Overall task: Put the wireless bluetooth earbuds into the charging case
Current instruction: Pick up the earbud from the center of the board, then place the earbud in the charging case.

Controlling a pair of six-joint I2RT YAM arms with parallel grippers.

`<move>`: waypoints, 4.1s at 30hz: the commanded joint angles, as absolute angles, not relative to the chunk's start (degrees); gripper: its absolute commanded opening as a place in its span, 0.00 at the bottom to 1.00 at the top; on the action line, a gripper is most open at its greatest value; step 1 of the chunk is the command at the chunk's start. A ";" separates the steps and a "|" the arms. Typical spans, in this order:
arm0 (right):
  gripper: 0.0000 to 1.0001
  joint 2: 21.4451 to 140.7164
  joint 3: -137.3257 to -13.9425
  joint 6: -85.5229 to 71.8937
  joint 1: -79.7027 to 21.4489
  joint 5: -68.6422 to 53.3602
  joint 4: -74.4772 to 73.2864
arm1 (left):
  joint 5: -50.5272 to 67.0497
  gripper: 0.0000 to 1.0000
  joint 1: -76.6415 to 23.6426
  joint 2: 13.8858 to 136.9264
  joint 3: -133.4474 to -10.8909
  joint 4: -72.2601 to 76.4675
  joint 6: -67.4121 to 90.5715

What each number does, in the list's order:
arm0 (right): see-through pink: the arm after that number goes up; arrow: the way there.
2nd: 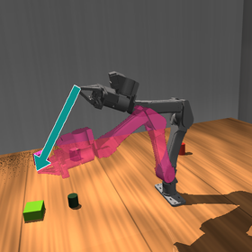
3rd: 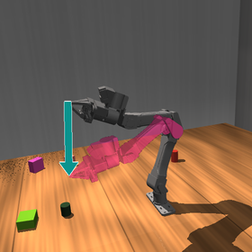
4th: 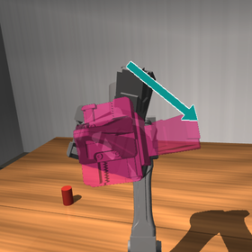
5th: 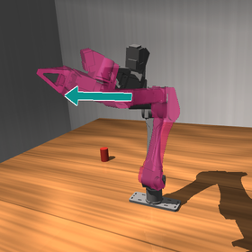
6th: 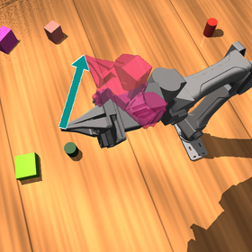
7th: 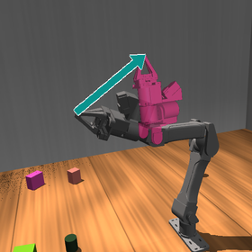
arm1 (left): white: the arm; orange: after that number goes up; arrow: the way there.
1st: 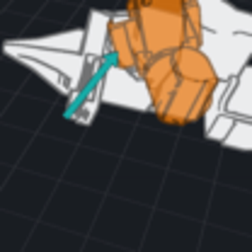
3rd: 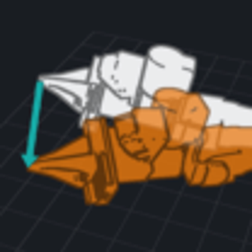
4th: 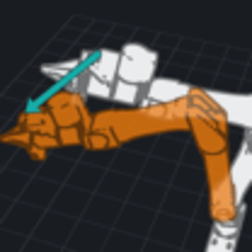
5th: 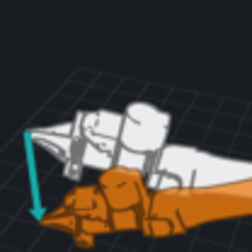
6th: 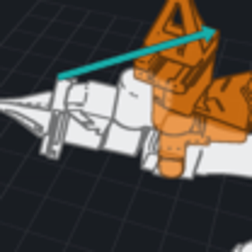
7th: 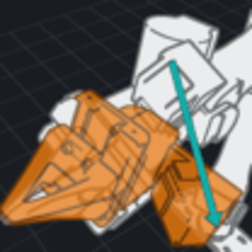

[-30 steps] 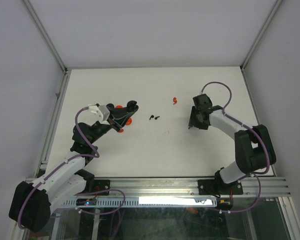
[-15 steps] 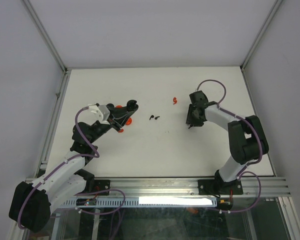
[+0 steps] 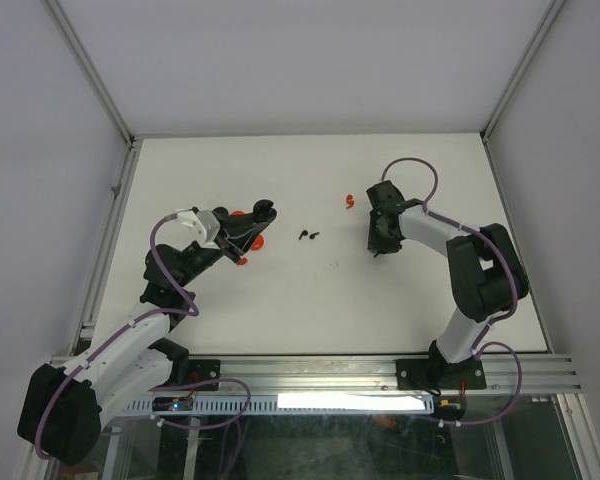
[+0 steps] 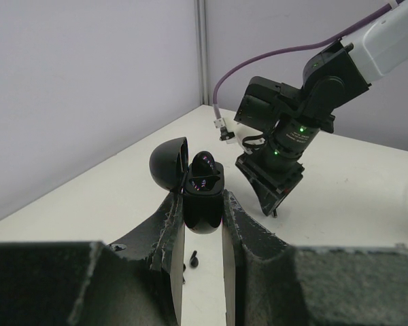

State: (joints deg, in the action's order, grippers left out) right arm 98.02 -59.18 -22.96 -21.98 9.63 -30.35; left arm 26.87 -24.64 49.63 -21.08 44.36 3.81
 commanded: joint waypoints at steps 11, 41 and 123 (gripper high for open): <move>0.25 101.62 -63.28 -20.67 -24.36 14.17 -33.48 | 26.53 0.00 -24.27 48.87 -23.64 44.95 2.59; 0.16 70.02 -64.03 -14.39 -42.48 16.23 -14.24 | 29.30 0.00 -24.26 50.36 -21.88 50.51 5.07; 0.36 71.76 -56.76 -2.73 -63.76 13.20 24.50 | 32.78 0.00 -24.27 50.45 -21.88 52.93 7.37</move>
